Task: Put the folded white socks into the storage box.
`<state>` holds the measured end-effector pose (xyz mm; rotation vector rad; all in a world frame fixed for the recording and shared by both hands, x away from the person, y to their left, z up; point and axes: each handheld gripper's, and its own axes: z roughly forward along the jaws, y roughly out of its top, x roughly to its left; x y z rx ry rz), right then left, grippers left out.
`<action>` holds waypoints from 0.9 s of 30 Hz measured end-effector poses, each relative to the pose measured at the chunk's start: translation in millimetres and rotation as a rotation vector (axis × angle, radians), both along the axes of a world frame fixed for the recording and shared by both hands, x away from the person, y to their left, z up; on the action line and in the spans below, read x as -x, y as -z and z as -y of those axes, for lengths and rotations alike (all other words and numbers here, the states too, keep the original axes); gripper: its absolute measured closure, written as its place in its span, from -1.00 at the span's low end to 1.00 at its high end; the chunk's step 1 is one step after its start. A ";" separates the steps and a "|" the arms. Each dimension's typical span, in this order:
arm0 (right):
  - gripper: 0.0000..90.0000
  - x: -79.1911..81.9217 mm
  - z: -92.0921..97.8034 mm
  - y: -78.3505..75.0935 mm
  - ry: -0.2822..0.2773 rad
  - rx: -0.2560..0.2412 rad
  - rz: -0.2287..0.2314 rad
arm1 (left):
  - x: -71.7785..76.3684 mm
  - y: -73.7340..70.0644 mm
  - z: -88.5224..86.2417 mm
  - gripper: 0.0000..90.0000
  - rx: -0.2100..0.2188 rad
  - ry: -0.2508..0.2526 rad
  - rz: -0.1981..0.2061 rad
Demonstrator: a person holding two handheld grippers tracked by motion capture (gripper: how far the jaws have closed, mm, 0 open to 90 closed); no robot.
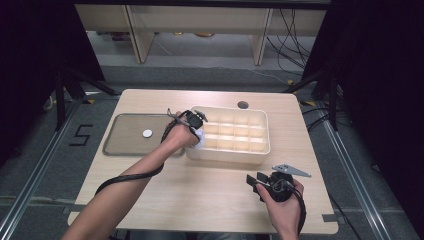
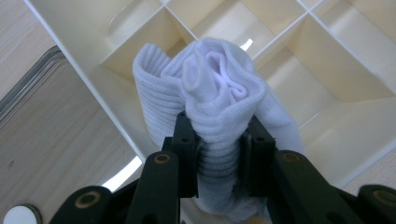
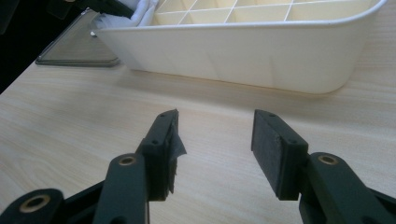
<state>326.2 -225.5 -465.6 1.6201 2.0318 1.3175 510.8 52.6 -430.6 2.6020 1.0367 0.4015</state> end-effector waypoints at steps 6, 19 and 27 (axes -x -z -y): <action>0.15 0.1 -0.5 -2.2 -0.002 -0.005 0.000 | -1.2 0.4 -0.8 0.58 0.010 -0.010 -0.017; 0.15 -2.0 -0.5 0.7 -0.003 0.009 -0.001 | -5.0 1.9 -2.1 0.58 0.007 -0.019 -0.071; 0.14 -1.2 -1.2 0.6 -0.009 -0.005 -0.021 | -4.3 7.1 -0.1 0.59 -0.026 -0.018 -0.082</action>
